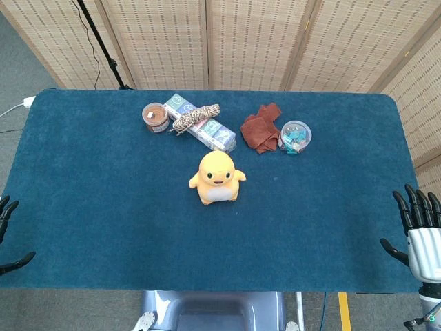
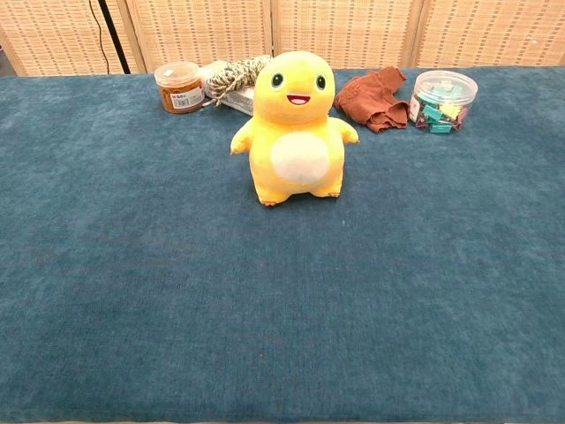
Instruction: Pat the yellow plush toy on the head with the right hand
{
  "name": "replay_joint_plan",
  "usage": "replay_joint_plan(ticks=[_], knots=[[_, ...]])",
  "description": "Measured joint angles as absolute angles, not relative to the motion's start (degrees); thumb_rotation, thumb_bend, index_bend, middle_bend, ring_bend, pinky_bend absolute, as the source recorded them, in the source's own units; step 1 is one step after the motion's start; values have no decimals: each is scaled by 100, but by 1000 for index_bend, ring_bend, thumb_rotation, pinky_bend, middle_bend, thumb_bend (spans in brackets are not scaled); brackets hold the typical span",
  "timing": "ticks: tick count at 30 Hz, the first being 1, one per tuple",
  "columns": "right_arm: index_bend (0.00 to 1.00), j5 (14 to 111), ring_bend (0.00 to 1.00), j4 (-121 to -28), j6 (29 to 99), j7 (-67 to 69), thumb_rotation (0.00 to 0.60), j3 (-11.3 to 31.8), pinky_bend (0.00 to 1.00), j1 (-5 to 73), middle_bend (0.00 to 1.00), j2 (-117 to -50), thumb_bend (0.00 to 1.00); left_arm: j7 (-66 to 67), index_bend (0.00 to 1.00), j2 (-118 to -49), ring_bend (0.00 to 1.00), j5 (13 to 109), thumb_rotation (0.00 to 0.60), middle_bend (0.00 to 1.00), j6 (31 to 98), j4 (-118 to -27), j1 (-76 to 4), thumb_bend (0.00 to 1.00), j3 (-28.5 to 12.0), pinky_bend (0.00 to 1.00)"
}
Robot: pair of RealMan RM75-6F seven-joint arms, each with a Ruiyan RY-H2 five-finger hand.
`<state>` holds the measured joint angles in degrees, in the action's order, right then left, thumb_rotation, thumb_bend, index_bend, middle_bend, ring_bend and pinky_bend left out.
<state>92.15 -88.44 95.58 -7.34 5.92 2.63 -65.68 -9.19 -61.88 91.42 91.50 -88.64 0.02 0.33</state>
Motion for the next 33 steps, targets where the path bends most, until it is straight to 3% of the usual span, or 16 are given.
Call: replay_joint_plan(ticks=[20, 33], knots=[[0, 9167, 0, -9008, 9237, -438, 600, 514, 0, 343, 0, -6479, 0, -1052, 0, -6134, 0, 9099, 600, 0, 9127, -8876, 4, 0, 30, 0], [0, 9360, 0, -9449, 8687, -173, 600, 787, 0, 1011, 0, -6388, 0, -1126, 0, -6106, 0, 9047, 600, 0, 9092, -8885, -9, 0, 5, 0]])
